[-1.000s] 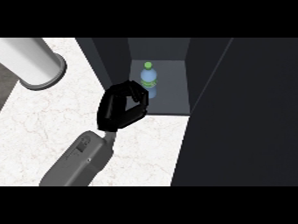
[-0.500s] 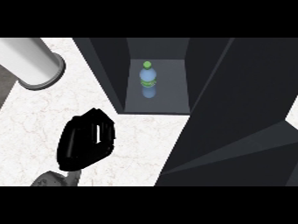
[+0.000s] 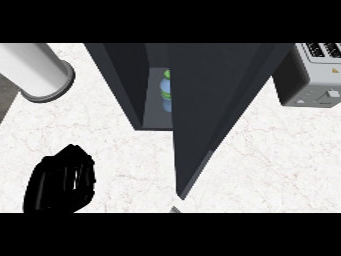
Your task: Pick up the bottled water, place it into the cabinet and close the cabinet
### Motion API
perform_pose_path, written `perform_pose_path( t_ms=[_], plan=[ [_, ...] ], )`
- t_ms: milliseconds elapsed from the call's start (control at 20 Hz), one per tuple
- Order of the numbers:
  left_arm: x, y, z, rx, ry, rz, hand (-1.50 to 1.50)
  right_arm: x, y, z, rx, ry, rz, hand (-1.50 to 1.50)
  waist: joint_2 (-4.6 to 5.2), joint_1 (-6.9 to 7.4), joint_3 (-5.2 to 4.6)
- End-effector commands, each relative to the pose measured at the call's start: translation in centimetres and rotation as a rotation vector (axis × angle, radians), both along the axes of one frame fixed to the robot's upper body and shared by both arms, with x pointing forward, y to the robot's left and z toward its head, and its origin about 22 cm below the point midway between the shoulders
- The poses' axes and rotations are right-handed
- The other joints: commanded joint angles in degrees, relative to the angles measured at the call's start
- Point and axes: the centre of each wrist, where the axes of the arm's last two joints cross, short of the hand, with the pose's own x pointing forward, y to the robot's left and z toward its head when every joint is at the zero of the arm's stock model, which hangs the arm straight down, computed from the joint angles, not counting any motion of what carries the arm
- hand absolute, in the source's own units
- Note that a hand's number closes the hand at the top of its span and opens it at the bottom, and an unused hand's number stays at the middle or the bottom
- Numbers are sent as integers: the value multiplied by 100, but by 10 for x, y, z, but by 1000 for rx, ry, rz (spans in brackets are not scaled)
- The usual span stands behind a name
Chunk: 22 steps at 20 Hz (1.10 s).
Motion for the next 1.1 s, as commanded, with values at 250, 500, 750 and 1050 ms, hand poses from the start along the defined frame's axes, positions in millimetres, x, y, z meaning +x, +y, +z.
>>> perform_pose_path(
  t_ms=[250,500,750,1050],
  plan=[
    [-26,34,0,-28,2,9,150,7,56,11,-15,-204,42,150,0,102,-14],
    [-25,48,9,0,-14,43,150,32,66,13,-26,-176,-73,150,26,129,-12],
    [-32,70,4,15,-8,19,150,67,60,28,42,-81,-168,150,81,267,-14],
    [-48,79,2,2,-14,1,150,142,70,30,57,43,-169,150,82,200,7]
  ],
)
